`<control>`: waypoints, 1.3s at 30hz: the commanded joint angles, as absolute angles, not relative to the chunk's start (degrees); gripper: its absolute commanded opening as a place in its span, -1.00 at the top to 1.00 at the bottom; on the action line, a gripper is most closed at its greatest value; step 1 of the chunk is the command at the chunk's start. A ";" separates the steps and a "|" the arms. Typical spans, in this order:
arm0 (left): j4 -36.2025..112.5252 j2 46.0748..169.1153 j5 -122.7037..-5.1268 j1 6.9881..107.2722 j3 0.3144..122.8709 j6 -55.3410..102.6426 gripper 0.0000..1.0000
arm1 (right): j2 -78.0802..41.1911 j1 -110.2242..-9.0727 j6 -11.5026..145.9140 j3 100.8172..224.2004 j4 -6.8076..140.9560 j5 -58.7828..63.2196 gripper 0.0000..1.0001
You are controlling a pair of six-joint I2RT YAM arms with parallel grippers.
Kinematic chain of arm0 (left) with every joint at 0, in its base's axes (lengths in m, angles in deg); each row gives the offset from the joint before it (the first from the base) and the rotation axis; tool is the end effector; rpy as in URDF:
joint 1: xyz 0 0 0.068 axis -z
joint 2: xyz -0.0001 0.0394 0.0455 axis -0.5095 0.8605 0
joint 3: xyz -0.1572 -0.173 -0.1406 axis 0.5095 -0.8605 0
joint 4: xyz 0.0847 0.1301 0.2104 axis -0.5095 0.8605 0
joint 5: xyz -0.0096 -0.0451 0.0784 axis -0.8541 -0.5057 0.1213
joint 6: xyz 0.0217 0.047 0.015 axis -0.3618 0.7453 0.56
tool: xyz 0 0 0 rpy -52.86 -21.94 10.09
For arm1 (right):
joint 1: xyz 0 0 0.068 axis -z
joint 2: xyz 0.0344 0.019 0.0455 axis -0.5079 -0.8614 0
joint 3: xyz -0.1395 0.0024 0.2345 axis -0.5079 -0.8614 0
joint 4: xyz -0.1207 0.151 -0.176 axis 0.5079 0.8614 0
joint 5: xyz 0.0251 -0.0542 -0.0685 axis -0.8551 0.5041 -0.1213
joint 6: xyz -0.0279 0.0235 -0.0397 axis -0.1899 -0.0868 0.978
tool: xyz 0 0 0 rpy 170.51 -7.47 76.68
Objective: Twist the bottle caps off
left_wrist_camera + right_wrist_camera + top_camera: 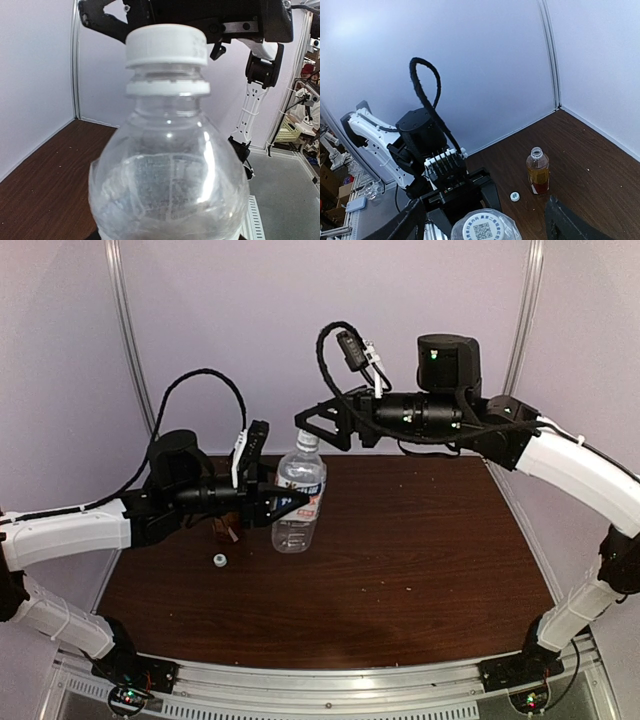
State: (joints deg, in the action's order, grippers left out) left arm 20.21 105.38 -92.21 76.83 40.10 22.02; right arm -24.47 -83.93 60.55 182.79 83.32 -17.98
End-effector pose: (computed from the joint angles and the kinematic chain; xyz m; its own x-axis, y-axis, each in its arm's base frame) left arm 0.1893 -0.2279 0.3234 -0.2555 0.0012 -0.9668 0.9586 0.1302 -0.2531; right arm 0.1918 0.2859 0.4593 -0.3106 -0.0729 -0.9478 -0.9391 0.1777 0.2941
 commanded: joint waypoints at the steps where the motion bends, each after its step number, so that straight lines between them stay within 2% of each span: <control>1: 18.99 105.49 -87.88 77.12 42.16 22.95 0.32 | -25.45 -84.87 56.46 185.44 85.06 -6.66 -0.64; 9: 19.34 105.58 -85.08 77.12 42.17 23.07 0.32 | -27.29 -85.26 54.70 185.57 86.11 -6.57 -0.53; 22: 20.04 105.05 -83.87 77.10 41.89 23.38 0.32 | -28.62 -85.45 54.07 185.36 84.87 -9.89 0.02; 34: 20.25 104.72 -83.45 77.11 41.55 23.63 0.32 | -27.10 -85.40 57.05 183.66 83.22 -11.67 0.62; 39: 20.24 104.27 -88.96 77.12 41.19 25.01 0.32 | -25.91 -83.65 62.72 182.92 82.10 -19.66 0.69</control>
